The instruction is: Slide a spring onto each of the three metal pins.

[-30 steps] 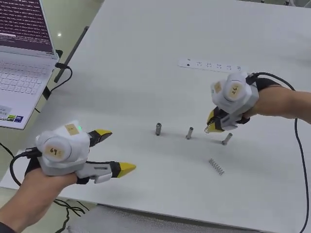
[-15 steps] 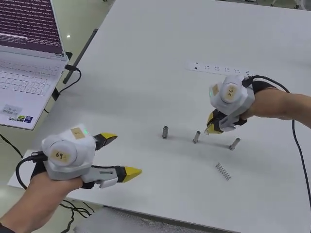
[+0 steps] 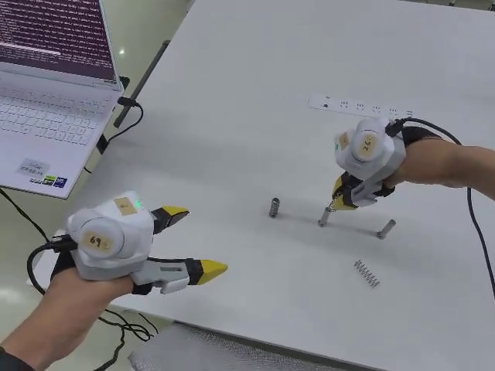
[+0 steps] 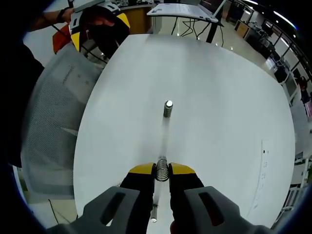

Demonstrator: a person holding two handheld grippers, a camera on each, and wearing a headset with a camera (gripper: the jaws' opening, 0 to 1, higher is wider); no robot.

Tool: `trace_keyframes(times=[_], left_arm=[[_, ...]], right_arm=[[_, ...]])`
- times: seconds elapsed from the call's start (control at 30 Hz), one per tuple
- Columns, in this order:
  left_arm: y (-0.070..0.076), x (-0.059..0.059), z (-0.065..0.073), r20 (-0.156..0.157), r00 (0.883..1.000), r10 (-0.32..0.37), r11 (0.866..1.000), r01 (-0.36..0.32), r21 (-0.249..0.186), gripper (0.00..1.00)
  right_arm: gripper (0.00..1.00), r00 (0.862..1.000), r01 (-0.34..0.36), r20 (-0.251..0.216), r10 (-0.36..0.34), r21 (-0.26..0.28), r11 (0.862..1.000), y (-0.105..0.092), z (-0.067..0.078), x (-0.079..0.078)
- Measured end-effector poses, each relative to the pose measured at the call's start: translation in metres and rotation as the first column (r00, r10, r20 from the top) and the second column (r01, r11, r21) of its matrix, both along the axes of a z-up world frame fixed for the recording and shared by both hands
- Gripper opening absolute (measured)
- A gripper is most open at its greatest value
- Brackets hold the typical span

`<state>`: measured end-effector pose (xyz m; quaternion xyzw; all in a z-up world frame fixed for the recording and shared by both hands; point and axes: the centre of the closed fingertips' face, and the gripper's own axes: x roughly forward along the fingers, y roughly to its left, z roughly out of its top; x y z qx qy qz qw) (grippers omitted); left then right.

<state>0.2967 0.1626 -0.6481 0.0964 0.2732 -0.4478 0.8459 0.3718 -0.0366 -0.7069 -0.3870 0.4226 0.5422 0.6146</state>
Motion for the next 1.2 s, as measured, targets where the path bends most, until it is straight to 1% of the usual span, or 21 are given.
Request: trace_keyframes(times=[0.3, 0.4, 0.77, 1.2], left_arm=[[0.006, -0.001, -0.001, -0.008, 1.0, 0.014, 1.0, -0.014, -0.004, 0.62], [0.006, -0.001, -0.001, -0.01, 1.0, 0.017, 1.0, -0.017, -0.004, 0.62], [0.01, -0.001, -0.003, -0.021, 0.999, 0.025, 1.0, -0.025, -0.002, 0.62], [0.011, -0.001, -0.003, -0.021, 0.999, 0.03, 1.0, -0.03, -0.004, 0.62]], right_arm=[[0.09, 1.0, -0.016, -0.008, 0.016, -0.012, 1.0, 0.004, -0.005, 0.002], [0.09, 1.0, -0.024, -0.007, 0.024, -0.023, 0.999, 0.004, -0.008, 0.003], [0.09, 0.999, -0.04, -0.019, 0.039, -0.039, 0.998, 0.003, -0.016, 0.002], [0.09, 0.997, -0.069, -0.032, 0.066, -0.068, 0.995, 0.006, -0.032, 0.001]])
